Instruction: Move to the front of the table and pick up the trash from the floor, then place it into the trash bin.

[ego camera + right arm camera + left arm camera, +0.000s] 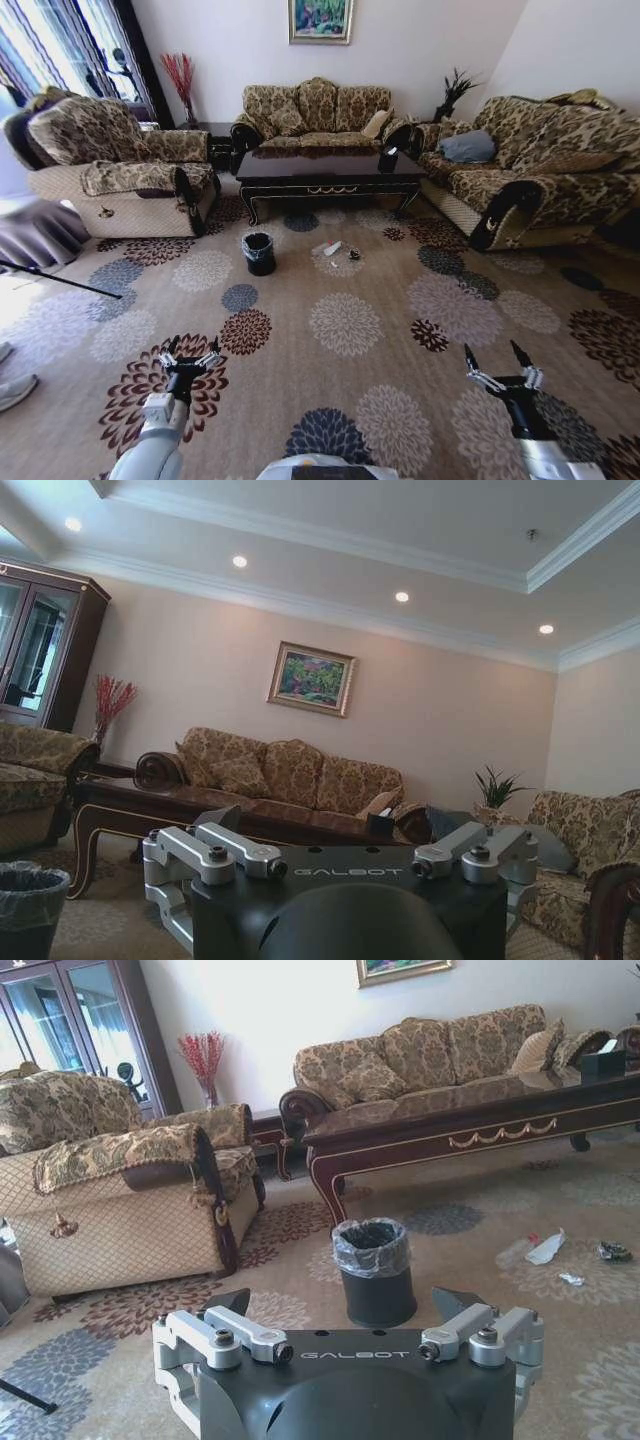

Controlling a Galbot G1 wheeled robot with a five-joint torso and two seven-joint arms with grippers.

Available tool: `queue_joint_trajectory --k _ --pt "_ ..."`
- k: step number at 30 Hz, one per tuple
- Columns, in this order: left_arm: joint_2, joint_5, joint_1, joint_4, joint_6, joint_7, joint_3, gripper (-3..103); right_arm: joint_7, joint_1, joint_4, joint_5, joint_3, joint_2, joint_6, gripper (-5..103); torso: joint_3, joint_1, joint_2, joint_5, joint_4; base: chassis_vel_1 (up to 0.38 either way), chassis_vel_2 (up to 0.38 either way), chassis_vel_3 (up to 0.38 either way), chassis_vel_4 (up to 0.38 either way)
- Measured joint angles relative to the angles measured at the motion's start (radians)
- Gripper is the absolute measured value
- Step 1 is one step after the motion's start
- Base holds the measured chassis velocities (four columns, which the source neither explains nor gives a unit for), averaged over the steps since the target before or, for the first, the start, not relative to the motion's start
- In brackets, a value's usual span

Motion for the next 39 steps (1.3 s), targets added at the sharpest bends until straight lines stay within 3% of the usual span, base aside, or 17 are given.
queue_joint_trajectory --k 39 --pt "0.014 0.004 0.003 0.004 -0.001 -0.003 0.003 100 -0.050 -0.013 0.021 0.013 0.008 0.001 -0.004 100 -0.099 -0.068 -0.167 0.0000 0.0001 0.000 0.000 0.000 0.000"
